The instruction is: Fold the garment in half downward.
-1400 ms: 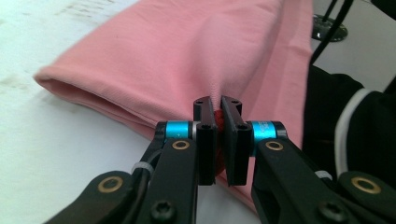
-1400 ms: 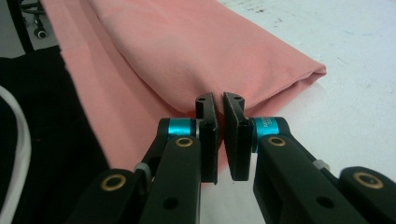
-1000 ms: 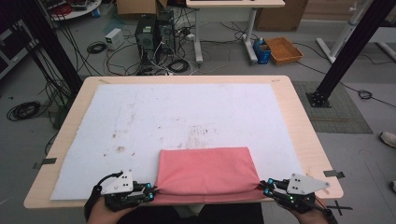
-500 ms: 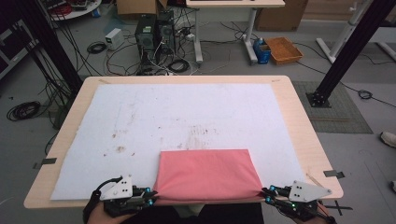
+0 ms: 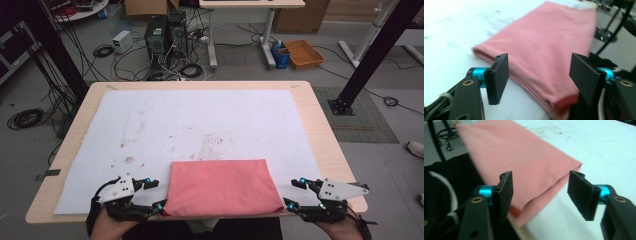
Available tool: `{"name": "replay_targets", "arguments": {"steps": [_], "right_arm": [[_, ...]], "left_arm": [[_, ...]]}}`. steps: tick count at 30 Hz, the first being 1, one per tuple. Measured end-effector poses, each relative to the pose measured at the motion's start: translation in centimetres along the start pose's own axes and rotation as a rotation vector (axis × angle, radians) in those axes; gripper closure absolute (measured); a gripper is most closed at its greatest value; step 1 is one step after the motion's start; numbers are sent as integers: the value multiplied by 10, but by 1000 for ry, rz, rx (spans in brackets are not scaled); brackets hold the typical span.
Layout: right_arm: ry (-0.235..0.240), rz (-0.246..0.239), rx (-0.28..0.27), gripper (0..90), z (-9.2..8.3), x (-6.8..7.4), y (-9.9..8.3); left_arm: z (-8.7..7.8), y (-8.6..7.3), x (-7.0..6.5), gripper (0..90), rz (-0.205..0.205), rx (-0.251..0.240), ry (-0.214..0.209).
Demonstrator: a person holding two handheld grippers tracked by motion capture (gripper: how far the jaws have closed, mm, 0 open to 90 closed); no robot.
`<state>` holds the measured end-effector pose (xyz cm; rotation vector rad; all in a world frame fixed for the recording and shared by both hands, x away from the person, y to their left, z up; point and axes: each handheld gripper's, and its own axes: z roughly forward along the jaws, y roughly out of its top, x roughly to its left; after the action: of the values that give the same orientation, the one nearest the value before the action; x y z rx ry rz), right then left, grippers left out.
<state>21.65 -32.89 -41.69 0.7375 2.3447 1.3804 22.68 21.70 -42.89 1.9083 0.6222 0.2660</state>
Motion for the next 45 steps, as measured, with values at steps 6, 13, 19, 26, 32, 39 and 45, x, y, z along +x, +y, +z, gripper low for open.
{"name": "replay_targets", "arguments": {"steps": [6,13,19,26,32,39,45], "right_arm": [[-13,32,3,305,19,-17,13],[-29,42,-18,295,40,-31,25],[-34,36,0,295,58,-43,32],[-22,48,38,296,81,-56,33],[-17,68,57,299,94,-67,33],[-12,96,94,300,109,-76,34],[-27,90,124,310,117,-79,35]], "left_arm": [[8,15,18,281,-15,-20,16],[29,31,35,281,-10,-14,10],[53,31,46,281,-28,44,22],[66,29,56,281,-42,68,52],[74,28,65,281,-73,88,81],[86,27,75,281,-113,144,91],[90,26,78,285,-111,162,106]]}}
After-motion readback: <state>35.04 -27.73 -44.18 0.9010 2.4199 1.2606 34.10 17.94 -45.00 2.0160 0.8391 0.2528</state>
